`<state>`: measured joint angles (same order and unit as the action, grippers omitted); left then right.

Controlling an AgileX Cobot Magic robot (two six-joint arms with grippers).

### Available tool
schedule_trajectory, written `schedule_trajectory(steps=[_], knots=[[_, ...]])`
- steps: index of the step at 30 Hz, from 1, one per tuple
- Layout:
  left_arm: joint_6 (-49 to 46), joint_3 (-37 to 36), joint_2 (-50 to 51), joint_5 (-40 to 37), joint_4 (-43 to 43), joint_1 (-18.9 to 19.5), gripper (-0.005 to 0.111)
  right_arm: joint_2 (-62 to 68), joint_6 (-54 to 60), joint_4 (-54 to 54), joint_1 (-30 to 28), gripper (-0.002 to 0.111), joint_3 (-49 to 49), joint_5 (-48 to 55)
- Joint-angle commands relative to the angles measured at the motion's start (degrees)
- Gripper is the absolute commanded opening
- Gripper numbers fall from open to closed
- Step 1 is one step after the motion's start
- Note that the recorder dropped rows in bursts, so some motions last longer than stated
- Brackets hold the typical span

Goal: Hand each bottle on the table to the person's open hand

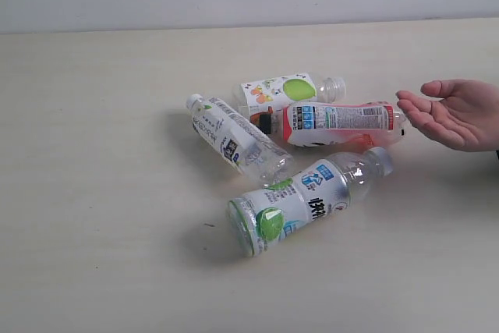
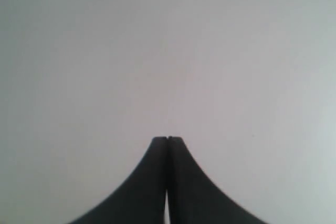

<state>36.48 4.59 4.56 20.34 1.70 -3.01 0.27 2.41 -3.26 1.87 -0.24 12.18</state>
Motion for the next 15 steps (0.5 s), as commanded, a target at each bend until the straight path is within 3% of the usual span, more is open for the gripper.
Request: schedule_trajectory(steps=[1, 4, 6, 10, 12, 15], knots=[[3.36, 10.87, 14.74, 3.76, -10.85, -0.38, 0.001, -0.27, 0.49, 0.36, -0.45, 0.000, 0.24, -0.65], [6.91, 20.87, 29.32, -1.36, -19.96, -0.38, 0.001, -0.27, 0.49, 0.36, -0.45, 0.000, 0.24, -0.65], [15.24, 27.52, 39.15, -7.27, -28.52, -0.86, 0.001, -0.27, 0.49, 0.38, -0.45, 0.000, 0.24, -0.65], [36.10, 39.41, 58.38, -22.09, -57.19, -8.13, 0.001, -0.27, 0.49, 0.38, -0.45, 0.000, 0.24, -0.65], [35.67, 42.98, 65.51, -28.56, -60.64, -13.77, 0.001, -0.27, 0.49, 0.38, -0.45, 0.000, 0.24, -0.65], [23.93, 48.81, 75.13, -38.43, -59.02, -21.21, 0.001, -0.27, 0.49, 0.38, -0.45, 0.000, 0.24, -0.65]])
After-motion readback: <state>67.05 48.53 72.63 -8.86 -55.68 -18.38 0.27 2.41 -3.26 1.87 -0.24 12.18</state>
